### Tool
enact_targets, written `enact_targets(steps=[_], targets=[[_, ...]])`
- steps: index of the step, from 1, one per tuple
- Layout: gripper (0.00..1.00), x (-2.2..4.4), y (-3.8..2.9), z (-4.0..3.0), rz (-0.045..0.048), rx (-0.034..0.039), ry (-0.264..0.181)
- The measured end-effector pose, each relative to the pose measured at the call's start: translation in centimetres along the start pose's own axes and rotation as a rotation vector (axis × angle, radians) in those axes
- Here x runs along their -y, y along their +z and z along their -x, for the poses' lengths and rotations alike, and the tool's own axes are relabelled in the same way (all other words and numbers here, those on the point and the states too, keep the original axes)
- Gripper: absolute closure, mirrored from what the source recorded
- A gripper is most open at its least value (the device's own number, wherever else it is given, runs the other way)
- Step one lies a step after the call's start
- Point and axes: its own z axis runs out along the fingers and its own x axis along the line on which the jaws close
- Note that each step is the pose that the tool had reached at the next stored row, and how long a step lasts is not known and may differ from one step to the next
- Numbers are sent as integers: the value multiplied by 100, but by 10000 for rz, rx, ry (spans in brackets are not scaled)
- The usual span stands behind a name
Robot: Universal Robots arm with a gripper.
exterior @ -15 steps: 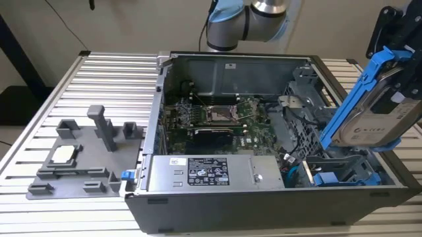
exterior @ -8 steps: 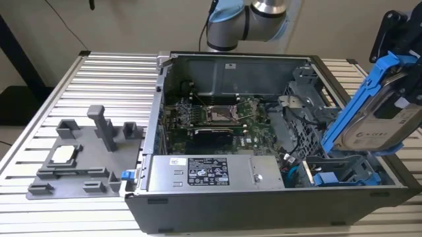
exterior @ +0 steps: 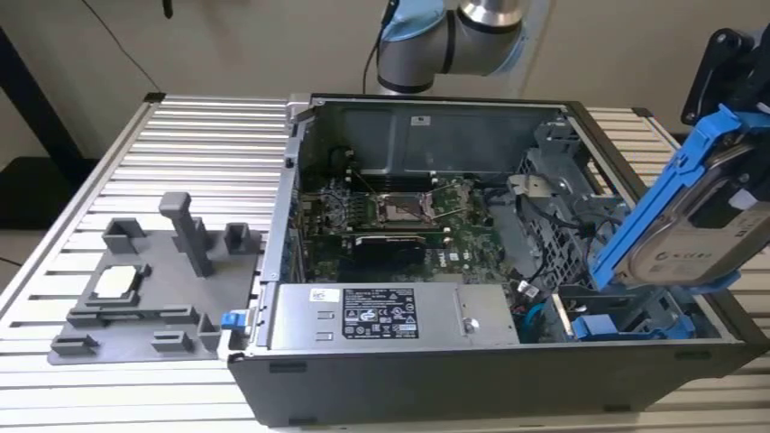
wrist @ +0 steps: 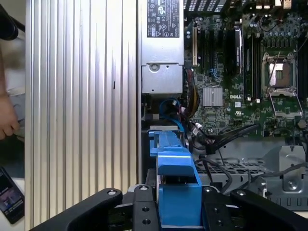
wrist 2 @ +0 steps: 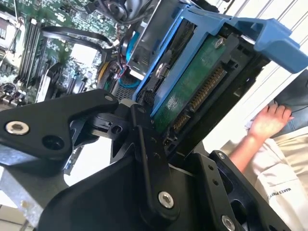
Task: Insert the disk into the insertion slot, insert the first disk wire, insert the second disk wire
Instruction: 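Insert the disk into the insertion slot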
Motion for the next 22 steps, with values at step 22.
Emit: enact_targets(steps=[22], targets=[[68, 91, 266, -22, 46, 325, -26]])
